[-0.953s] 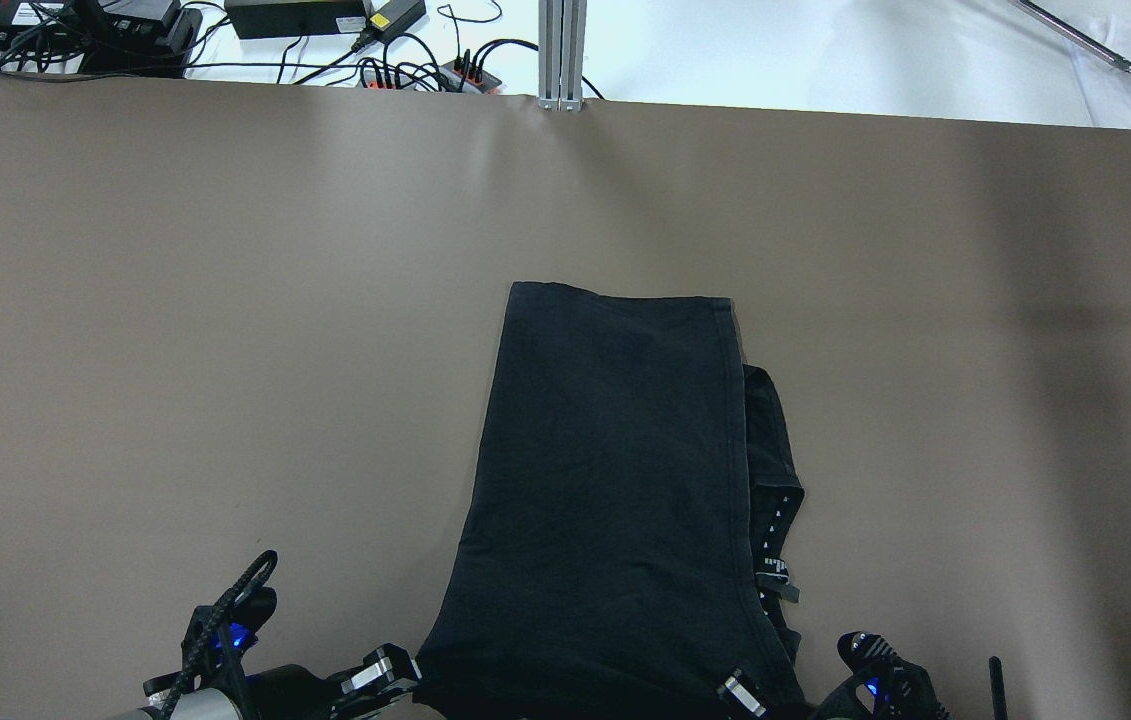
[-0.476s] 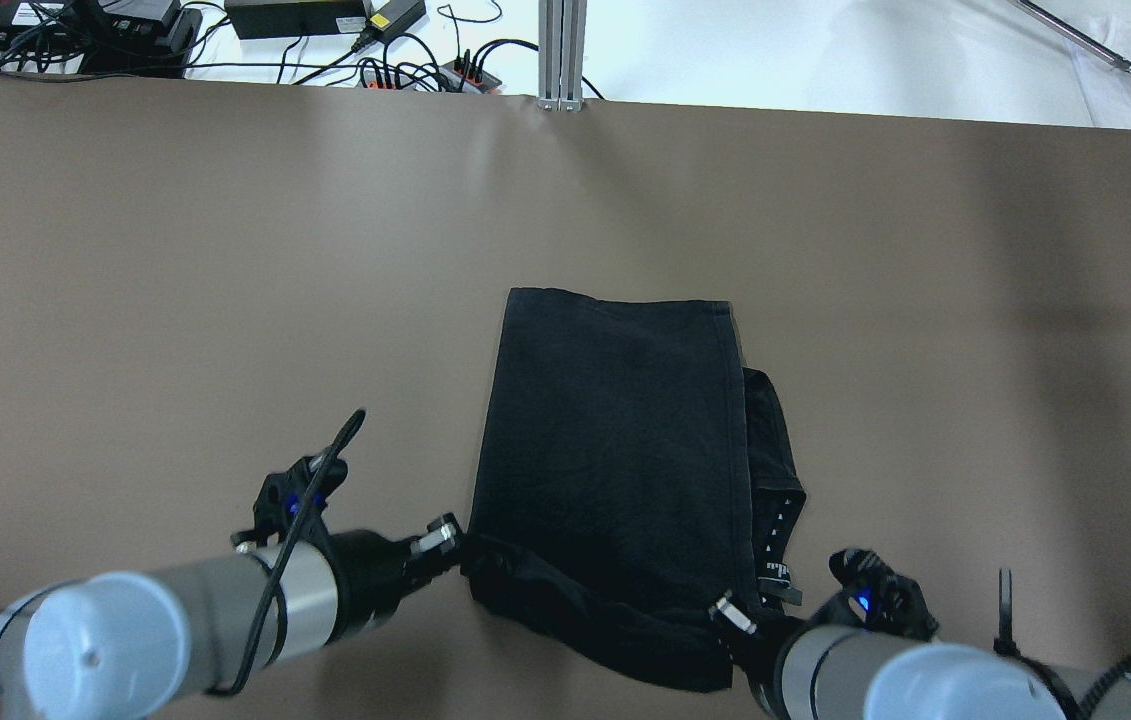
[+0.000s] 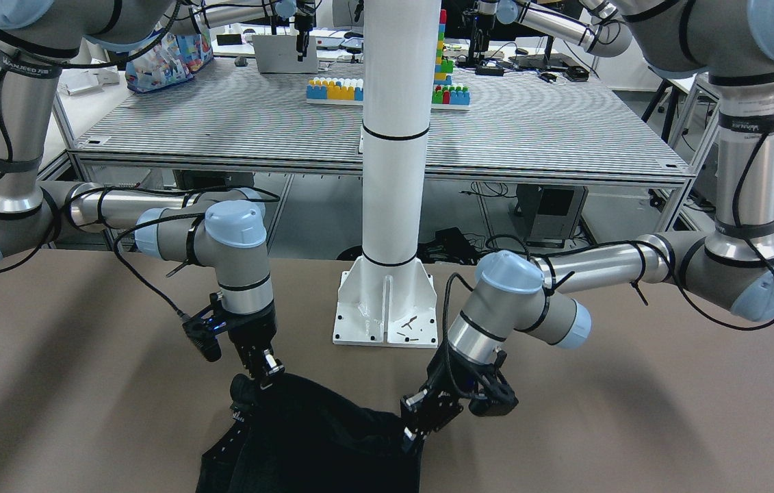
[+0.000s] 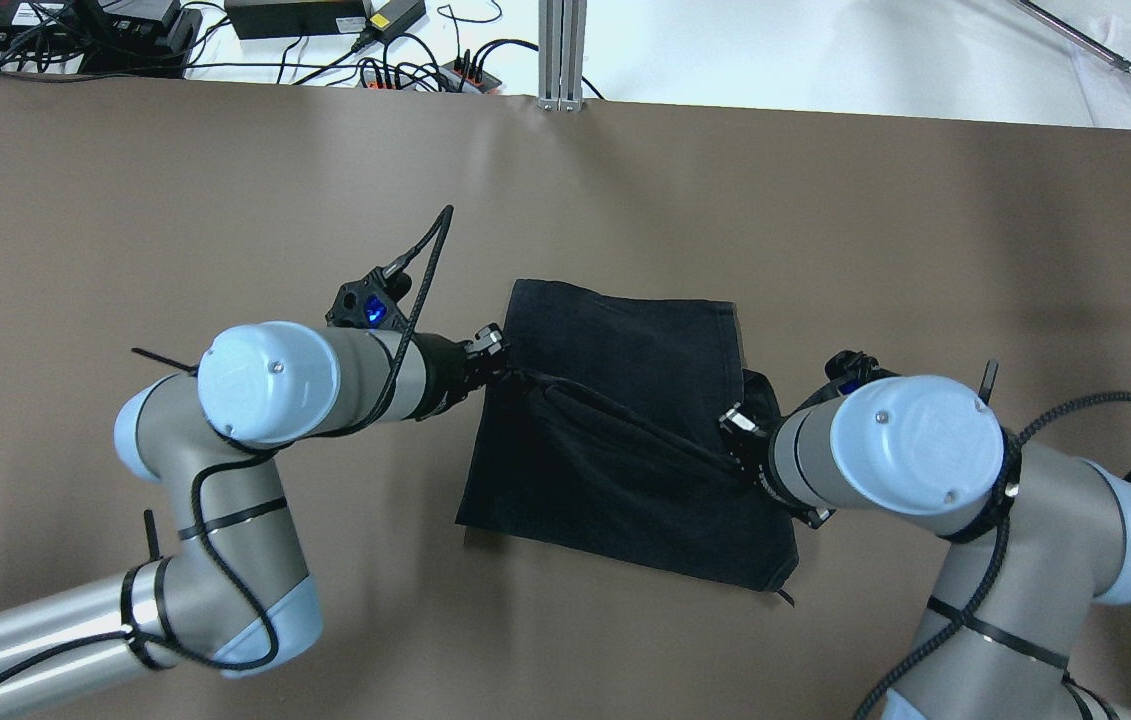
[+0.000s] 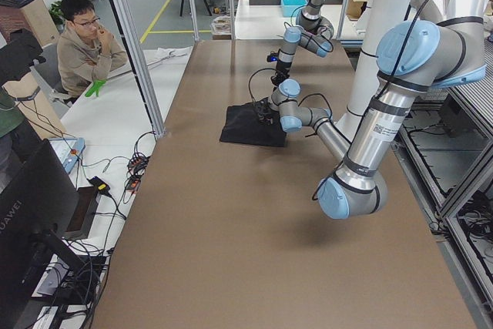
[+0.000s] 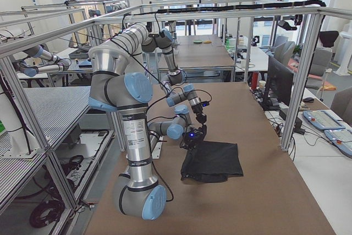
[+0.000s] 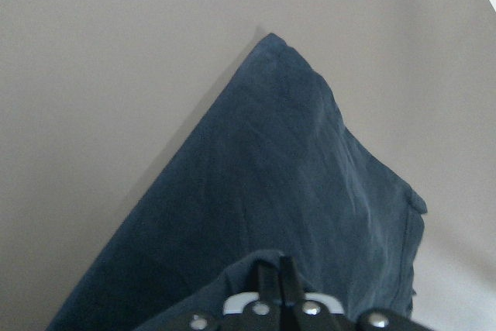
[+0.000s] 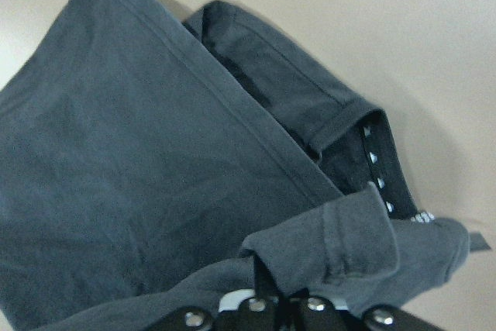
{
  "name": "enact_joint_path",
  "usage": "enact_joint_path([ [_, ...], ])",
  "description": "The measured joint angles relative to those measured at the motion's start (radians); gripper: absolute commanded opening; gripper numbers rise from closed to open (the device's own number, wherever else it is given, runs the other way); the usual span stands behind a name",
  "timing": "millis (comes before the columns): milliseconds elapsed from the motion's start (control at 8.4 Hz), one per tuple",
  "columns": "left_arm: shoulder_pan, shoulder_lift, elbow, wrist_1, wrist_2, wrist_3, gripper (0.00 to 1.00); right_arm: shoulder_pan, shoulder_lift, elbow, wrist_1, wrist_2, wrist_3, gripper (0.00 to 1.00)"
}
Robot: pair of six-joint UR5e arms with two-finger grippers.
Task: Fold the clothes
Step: 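Lift the near end with both grippers and fold it away from the robot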
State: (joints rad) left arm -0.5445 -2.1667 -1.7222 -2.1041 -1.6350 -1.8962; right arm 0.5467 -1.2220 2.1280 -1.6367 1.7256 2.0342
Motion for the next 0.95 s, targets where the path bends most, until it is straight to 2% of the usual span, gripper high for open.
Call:
enact_joint_path([
  [119,-0.034,-0.05,0.089,-0.009,-0.015,0.011,0.0,0.047,0.013,-0.047,0.002,0.01,-0.046,0.0],
  [238,-0.064,-0.098,0.181,-0.032,-0.023,0.02,0.14,0.085,0.034,-0.107,0.005,0.015,-0.088,0.04],
  [357,-0.089,-0.145,0.285,-0.073,-0.026,0.03,0.81,0.121,0.069,-0.189,0.02,0.022,-0.13,0.96],
  [476,-0.113,-0.192,0.395,-0.13,-0.027,0.044,1.0,0.161,0.128,-0.318,0.077,0.035,-0.159,0.95],
  [715,-0.158,-0.275,0.559,-0.194,-0.025,0.094,1.0,0.245,0.273,-0.662,0.286,0.059,-0.204,0.95],
  [834,-0.173,-0.298,0.592,-0.203,-0.02,0.118,1.0,0.28,0.327,-0.789,0.357,0.066,-0.268,0.95],
  [953,-0.182,-0.31,0.605,-0.206,-0.018,0.131,1.0,0.306,0.356,-0.85,0.389,0.069,-0.328,0.95],
])
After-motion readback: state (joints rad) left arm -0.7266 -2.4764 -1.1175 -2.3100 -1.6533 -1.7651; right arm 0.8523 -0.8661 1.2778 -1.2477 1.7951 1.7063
